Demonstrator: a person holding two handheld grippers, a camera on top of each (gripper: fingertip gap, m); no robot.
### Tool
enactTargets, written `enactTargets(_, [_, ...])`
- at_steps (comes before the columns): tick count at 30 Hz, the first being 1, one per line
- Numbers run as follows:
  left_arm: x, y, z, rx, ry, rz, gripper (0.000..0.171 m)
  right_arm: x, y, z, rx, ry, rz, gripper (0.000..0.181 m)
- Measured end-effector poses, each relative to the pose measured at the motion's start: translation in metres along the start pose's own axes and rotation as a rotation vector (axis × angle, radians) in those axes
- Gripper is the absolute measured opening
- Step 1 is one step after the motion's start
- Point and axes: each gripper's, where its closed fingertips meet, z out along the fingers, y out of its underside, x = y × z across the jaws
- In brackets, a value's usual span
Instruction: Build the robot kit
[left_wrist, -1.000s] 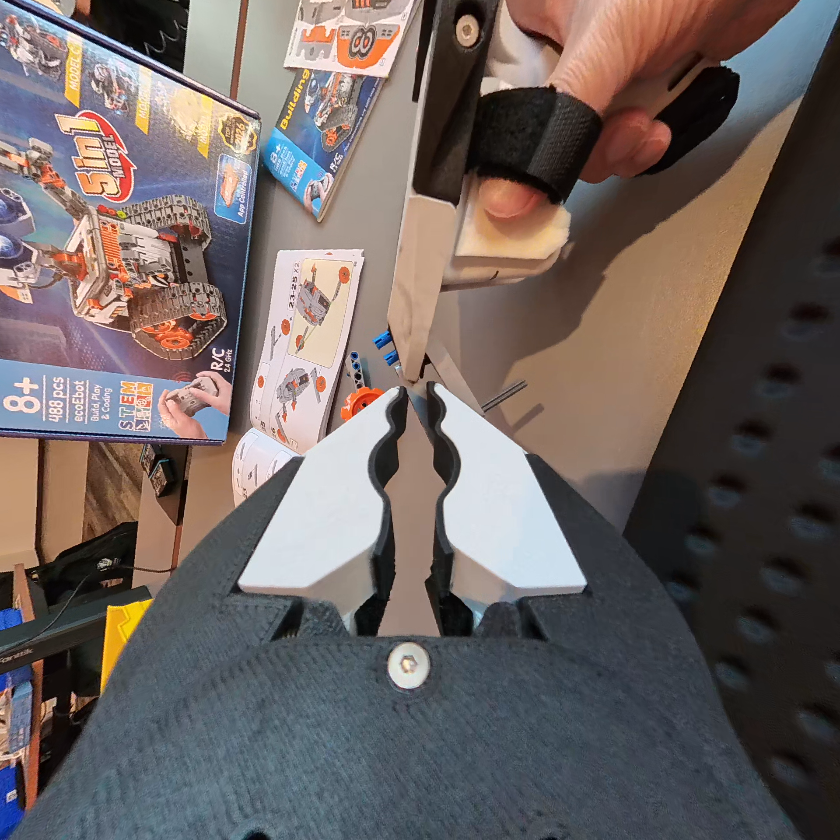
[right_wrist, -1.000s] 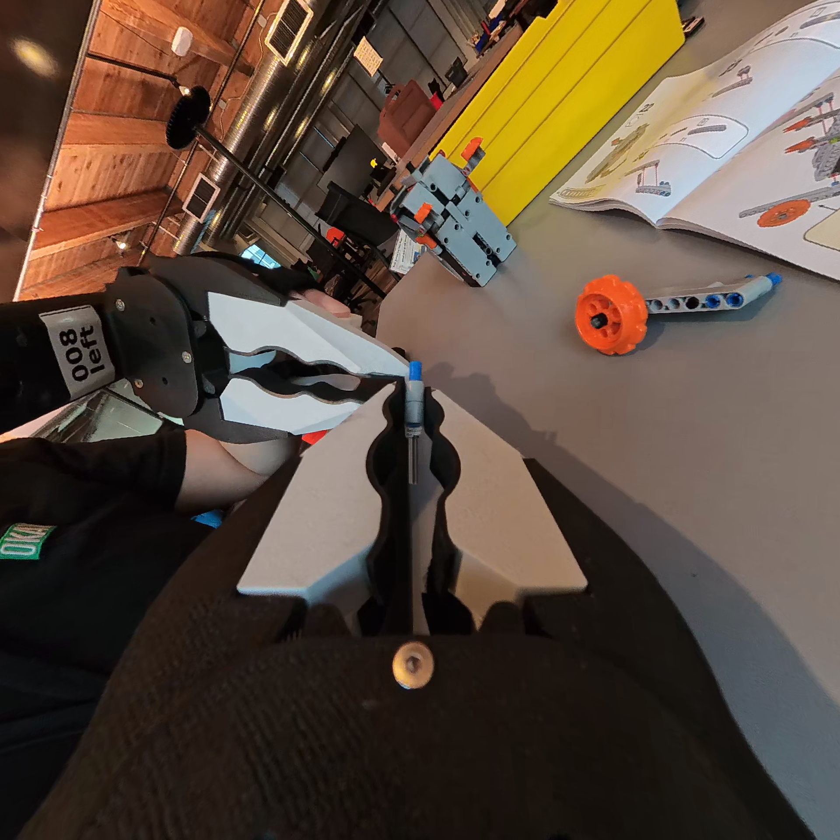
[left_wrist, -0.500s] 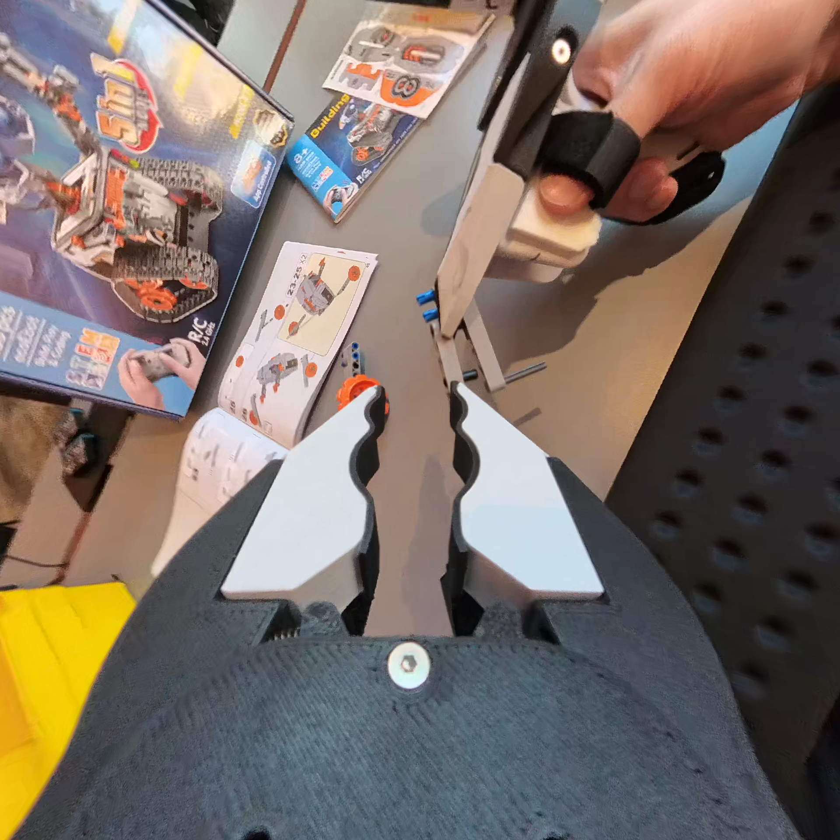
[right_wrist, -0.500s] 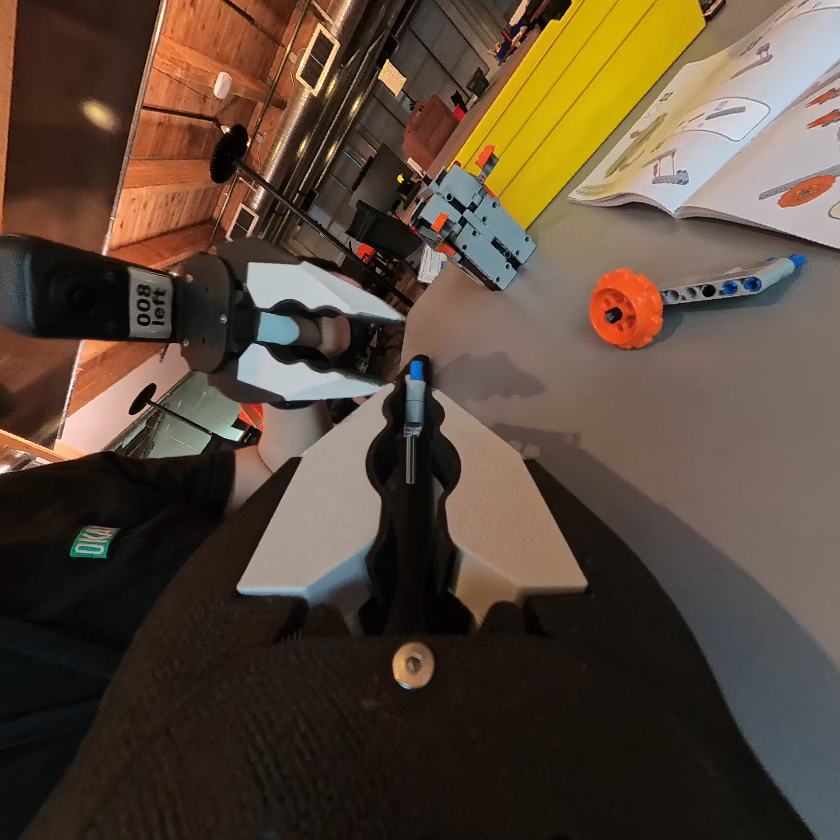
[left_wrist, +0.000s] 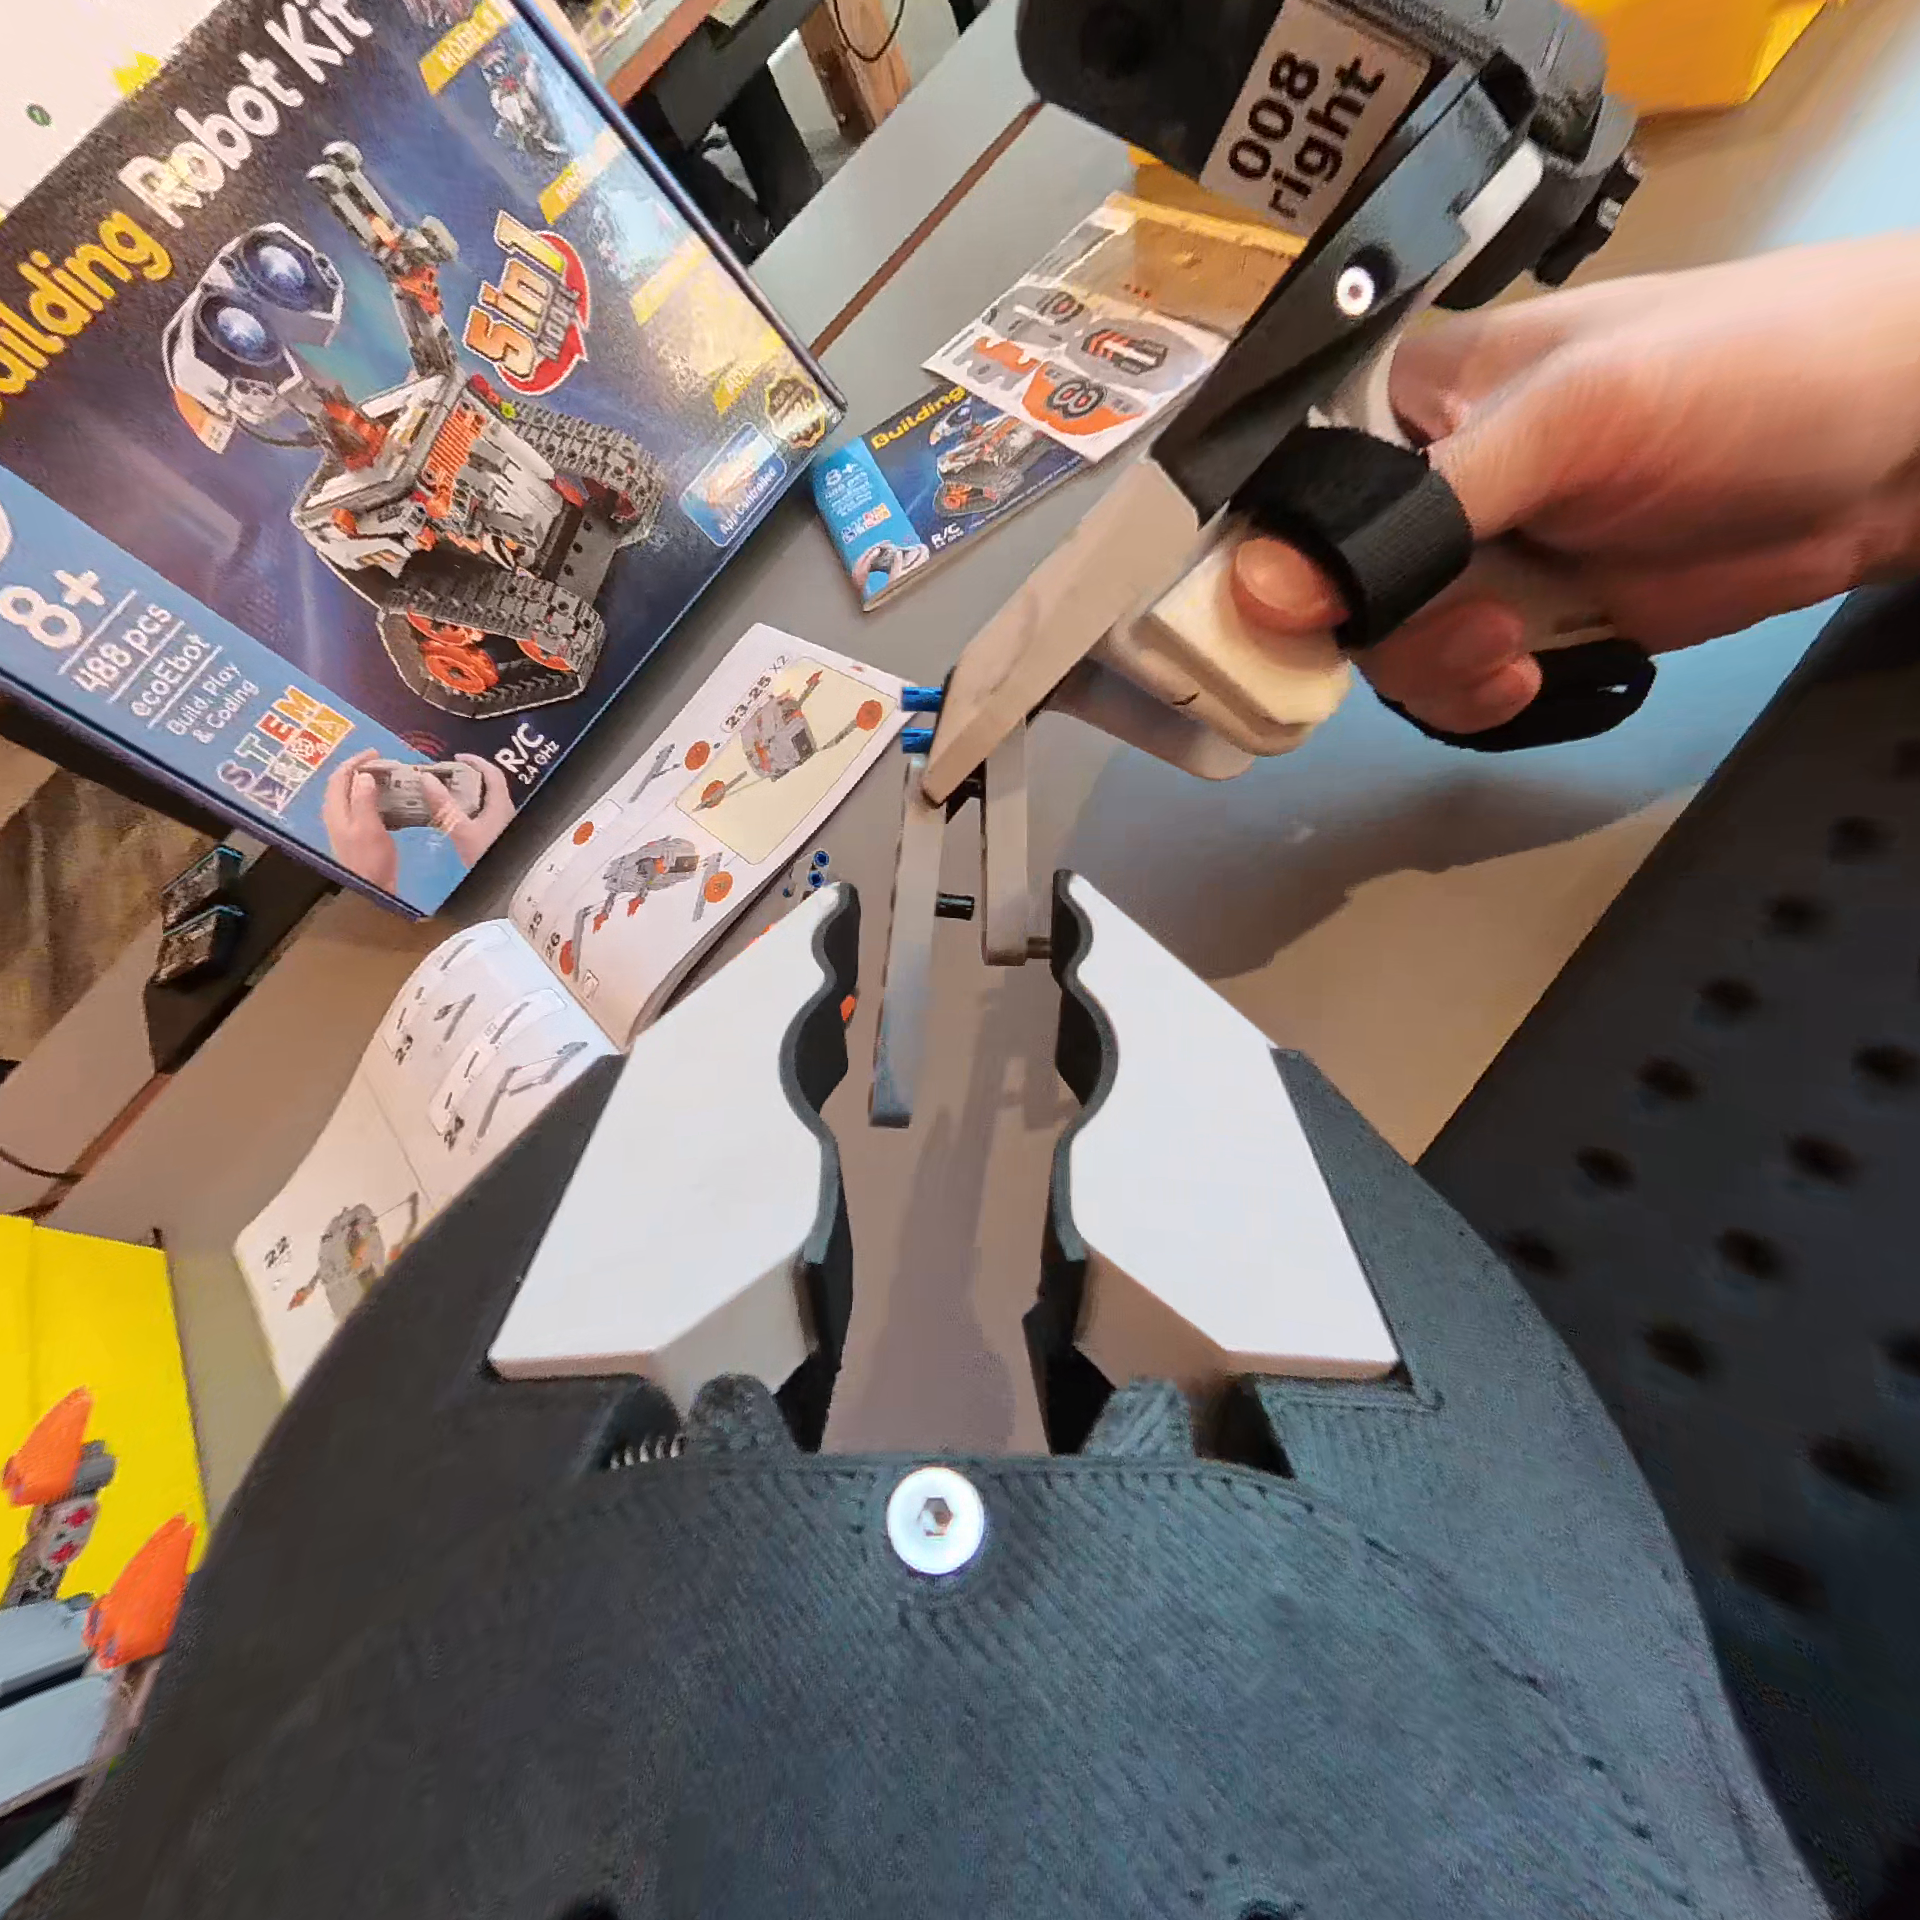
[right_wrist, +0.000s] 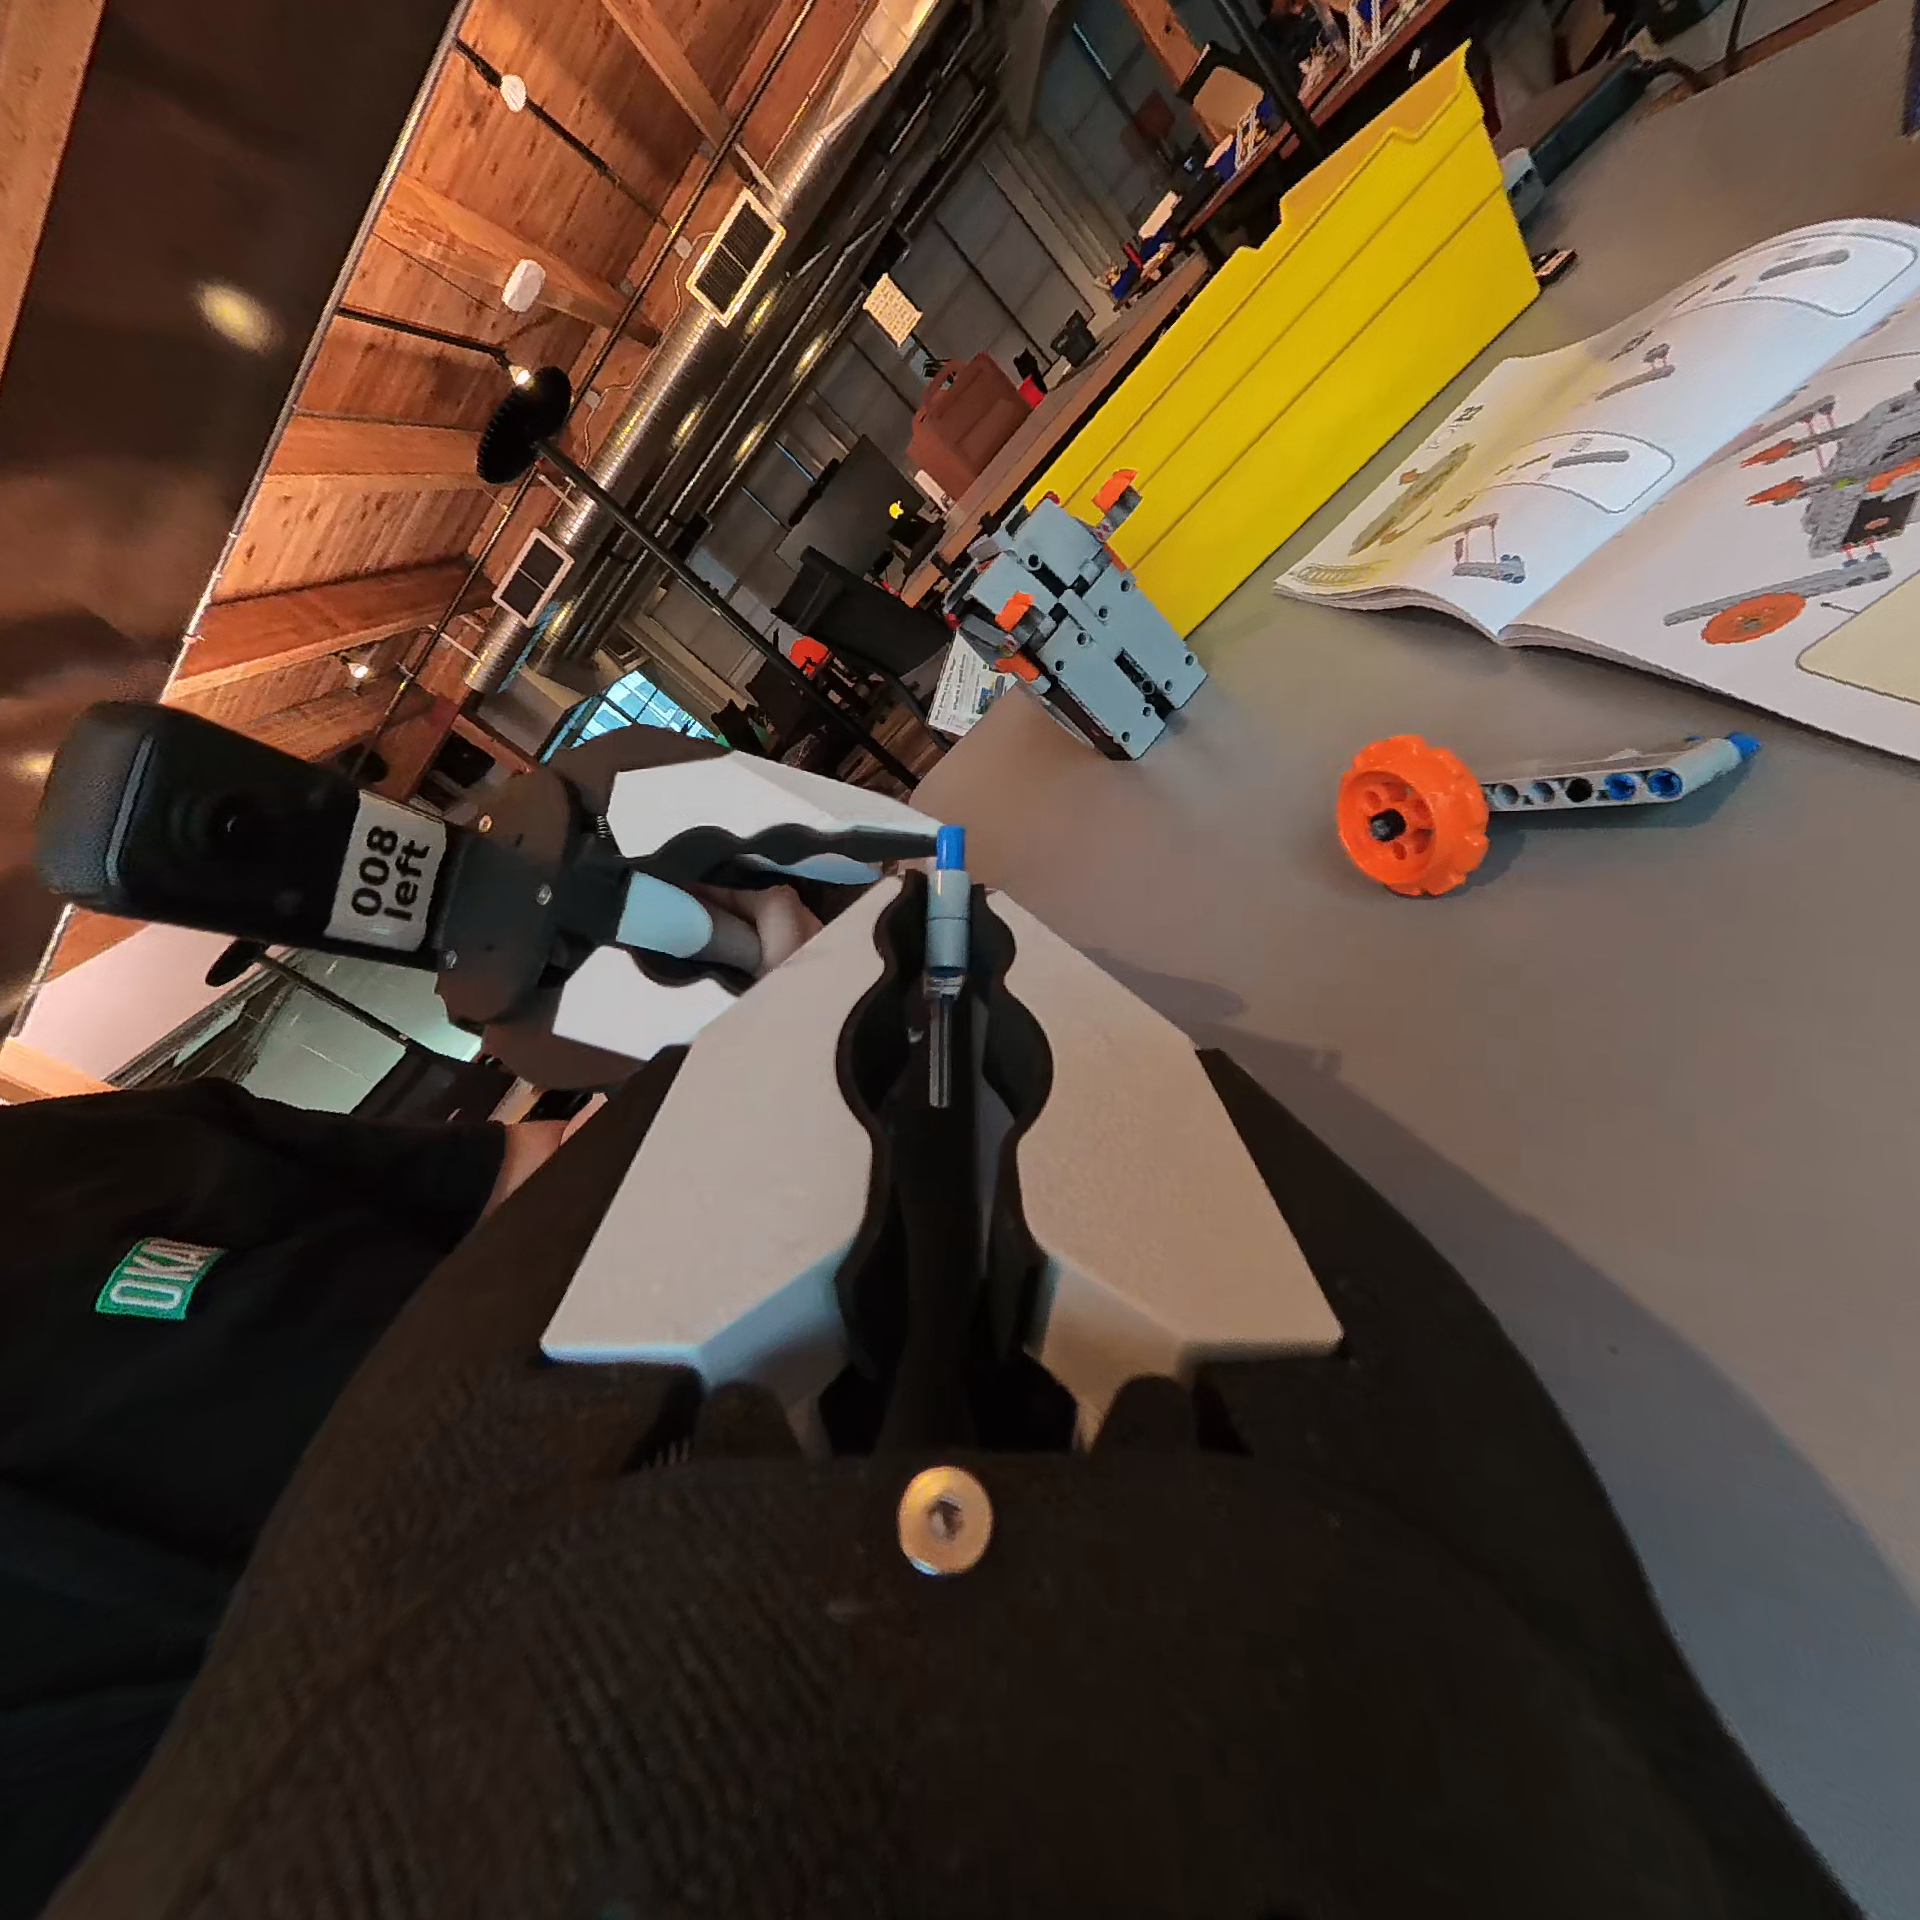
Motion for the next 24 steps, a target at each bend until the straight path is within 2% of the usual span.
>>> enactTargets(13, [-0.001,0.005,0.010,-0.016,-0.043,0.105,0.024,-0.002,-0.001,0.000,0.013,0.034,-0.044,0.006])
enactTargets(18, [-0.003,0.004,0.009,-0.006,-0.074,0.143,0.024,-0.007,-0.003,0.001,0.015,0.055,-0.119,0.006])
enactTargets(24, [-0.007,-0.010,-0.005,0.078,-0.159,0.235,0.024,-0.028,-0.009,0.001,0.055,0.008,-0.272,0.006])
